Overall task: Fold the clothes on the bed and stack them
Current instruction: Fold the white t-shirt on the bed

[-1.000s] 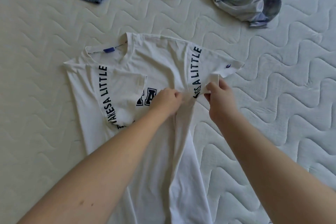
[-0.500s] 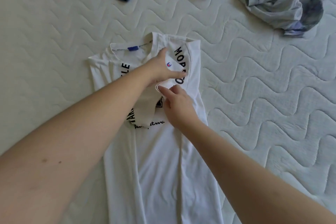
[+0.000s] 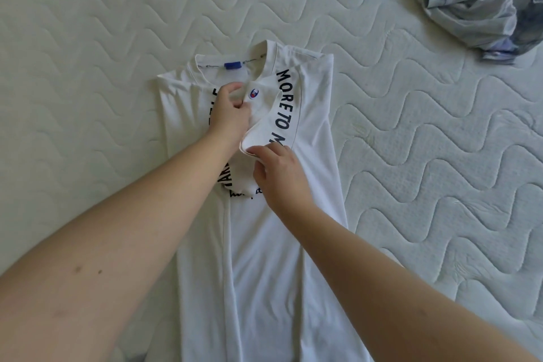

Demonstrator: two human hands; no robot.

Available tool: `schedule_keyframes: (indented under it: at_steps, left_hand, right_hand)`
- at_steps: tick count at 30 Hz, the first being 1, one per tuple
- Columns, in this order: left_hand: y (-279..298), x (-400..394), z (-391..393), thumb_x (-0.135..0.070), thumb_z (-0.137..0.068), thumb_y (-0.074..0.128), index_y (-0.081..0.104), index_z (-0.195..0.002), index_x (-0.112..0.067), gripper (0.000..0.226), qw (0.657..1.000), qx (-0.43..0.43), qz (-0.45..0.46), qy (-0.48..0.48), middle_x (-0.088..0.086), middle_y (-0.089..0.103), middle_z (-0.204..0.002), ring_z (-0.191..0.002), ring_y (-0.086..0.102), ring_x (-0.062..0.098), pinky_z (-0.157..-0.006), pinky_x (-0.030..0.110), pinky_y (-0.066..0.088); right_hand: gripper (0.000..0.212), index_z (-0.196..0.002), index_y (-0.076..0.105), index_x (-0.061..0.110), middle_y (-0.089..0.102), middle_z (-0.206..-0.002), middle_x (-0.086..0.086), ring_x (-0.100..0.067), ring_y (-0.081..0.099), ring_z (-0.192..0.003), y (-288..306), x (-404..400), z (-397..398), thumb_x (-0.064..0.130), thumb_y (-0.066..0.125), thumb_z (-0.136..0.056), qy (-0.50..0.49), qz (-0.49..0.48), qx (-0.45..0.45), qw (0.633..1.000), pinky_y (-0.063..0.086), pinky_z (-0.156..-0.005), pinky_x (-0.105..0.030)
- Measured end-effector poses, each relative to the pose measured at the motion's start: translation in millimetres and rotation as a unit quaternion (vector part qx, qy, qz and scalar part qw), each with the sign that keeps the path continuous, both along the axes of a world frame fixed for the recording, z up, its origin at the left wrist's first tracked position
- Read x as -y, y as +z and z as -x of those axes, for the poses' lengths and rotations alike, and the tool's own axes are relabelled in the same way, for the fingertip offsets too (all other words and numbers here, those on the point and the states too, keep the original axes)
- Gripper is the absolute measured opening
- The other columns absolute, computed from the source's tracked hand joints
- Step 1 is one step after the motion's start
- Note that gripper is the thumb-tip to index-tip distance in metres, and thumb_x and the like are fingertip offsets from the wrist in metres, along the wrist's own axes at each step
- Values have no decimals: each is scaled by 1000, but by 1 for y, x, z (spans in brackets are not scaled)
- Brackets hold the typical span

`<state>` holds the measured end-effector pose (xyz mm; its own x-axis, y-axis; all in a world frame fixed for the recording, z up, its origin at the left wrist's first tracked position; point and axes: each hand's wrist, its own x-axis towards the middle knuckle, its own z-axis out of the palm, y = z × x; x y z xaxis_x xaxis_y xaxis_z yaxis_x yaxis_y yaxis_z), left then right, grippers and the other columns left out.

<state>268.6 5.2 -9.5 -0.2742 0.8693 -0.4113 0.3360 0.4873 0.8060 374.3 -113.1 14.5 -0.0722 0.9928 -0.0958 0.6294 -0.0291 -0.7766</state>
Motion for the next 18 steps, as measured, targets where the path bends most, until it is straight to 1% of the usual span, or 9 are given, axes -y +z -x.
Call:
schedule_keyframes:
  at_steps: [2,4,6,8,9,12,14,16,18]
  left_hand:
    - [-3,7,10,-13,-94,51,51,-129,-29,39,999,20,12,38,0,62,-111,-77,59,7,-62,16,48]
    - [-5,11,16,-25,-96,53,45,-137,-27,42,999,7,36,37,2,56,-126,-96,60,12,-75,22,46]
    - [-6,11,19,-47,-90,61,35,-146,-23,66,996,-53,57,-36,3,48,-138,-119,52,18,-92,30,44]
    - [-9,12,16,-53,-80,71,26,-151,-19,90,977,-134,72,-149,7,37,-146,-131,41,23,-106,37,39]
    - [-10,14,13,-51,-77,74,22,-152,-19,96,958,-185,75,-206,10,33,-147,-133,38,26,-109,38,36]
    - [-18,18,8,-44,-75,78,20,-151,-17,99,878,-334,65,-336,14,28,-148,-134,33,33,-107,40,36]
    - [-22,22,3,-44,-77,75,15,-152,-16,101,839,-393,56,-373,14,26,-150,-134,32,33,-106,42,38]
    - [-24,27,-3,-36,-83,69,18,-151,-14,88,822,-434,31,-366,13,33,-146,-129,38,31,-99,40,41]
    - [-24,30,-4,-17,-91,57,29,-144,-11,60,824,-456,-13,-335,13,46,-136,-119,48,29,-85,37,44]
  right_hand:
    - [34,-114,71,6,67,-97,-14,-35,56,-91,-5,1,7,-5,53,-87,21,3,20,1000,44,-86,-41]
    - [37,-116,70,8,67,-100,-14,-35,56,-94,-13,2,12,-5,51,-87,49,19,45,998,44,-87,-43]
    - [42,-121,67,9,67,-105,-13,-36,55,-98,-21,5,16,-6,50,-85,72,36,64,995,44,-88,-47]
    - [48,-125,64,11,67,-110,-10,-35,54,-100,-30,9,19,-8,50,-84,88,45,79,992,44,-88,-48]
    - [50,-128,62,13,67,-113,-8,-33,54,-102,-34,11,20,-8,49,-84,91,49,85,991,44,-89,-45]
    - [51,-131,59,15,67,-119,-4,-27,53,-106,-42,17,21,-7,48,-86,79,53,86,992,38,-88,-33]
    - [49,-127,61,12,68,-115,-5,-28,54,-102,-44,22,22,-9,48,-85,80,55,74,992,40,-85,-33]
    - [44,-123,63,10,68,-113,-6,-28,55,-101,-46,27,18,-8,49,-85,102,56,79,990,45,-86,-38]
    - [44,-125,62,11,66,-119,-5,-28,55,-109,-47,33,10,-5,49,-87,124,60,95,986,43,-94,-38]
